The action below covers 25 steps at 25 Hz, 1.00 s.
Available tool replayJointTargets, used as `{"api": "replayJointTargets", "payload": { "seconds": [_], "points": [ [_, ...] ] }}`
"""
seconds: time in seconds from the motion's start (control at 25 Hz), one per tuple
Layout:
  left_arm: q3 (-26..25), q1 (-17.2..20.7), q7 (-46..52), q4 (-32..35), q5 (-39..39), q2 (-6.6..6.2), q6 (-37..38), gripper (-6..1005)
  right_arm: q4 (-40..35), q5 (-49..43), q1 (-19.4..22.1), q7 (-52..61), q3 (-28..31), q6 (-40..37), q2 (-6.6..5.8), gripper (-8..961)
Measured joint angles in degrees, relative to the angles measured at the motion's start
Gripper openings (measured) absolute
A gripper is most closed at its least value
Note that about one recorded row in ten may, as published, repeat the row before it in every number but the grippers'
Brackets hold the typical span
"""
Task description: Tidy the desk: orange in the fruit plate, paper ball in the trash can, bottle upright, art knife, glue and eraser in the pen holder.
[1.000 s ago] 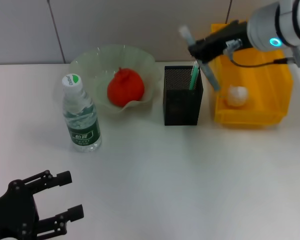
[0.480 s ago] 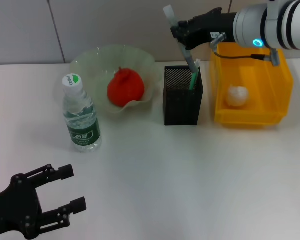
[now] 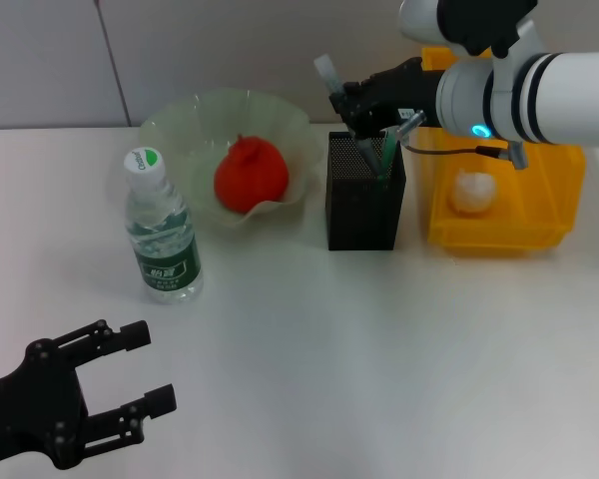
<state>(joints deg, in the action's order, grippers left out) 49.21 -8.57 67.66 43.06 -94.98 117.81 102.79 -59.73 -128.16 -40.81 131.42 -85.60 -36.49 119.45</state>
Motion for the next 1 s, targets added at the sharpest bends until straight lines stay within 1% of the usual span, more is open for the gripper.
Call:
{"api": "replayJointTargets", "payload": {
  "seconds": [0.32,0.44,0.48,0.56,0.68,0.76,0.88,0.92,1.0],
  "points": [
    [0.01,0.20,0.02,-0.43,-0.05,-0.03,-0.14,776,0.70,1.38,0.58,0.46,-0.42,0.79,0.06,183],
    [0.00,0.33,0.02,-0.44,-0.07,-0.04,-0.15,776,-0.98,1.47,1.64,0.50,-0.13,-0.53,-0.06,190],
    [0.00,0.33,0.02,-0.44,-0.08,-0.04,-0.14,776,-0.98,1.47,1.64,0.50,-0.13,-0.53,-0.06,221],
    [0.00,0.31,0.02,-0.44,-0.08,-0.11,0.01,776,-3.07,1.83,2.58,0.51,0.38,-2.94,-0.16,284],
    [0.01,0.20,0.02,-0.44,-0.08,-0.46,1.20,776,-8.21,4.30,5.14,-0.08,3.20,-10.53,-0.32,378],
    [0.01,0.07,0.21,-0.46,-0.02,-0.94,2.39,776,-13.41,7.79,8.21,-2.95,5.91,-17.36,-0.36,471],
    [0.02,-0.28,1.04,-0.57,0.02,-1.75,3.94,776,-19.51,16.73,14.10,-11.97,10.34,-29.47,-0.35,610],
    [0.05,-0.54,1.55,-0.59,-0.02,-2.16,4.57,776,-20.23,19.44,15.69,-15.32,11.67,-33.58,-0.35,622],
    [0.14,-0.76,2.02,-0.60,-0.04,-2.54,5.13,776,-20.74,23.66,18.64,-22.11,14.81,-41.75,-0.33,645]
  ]
}}
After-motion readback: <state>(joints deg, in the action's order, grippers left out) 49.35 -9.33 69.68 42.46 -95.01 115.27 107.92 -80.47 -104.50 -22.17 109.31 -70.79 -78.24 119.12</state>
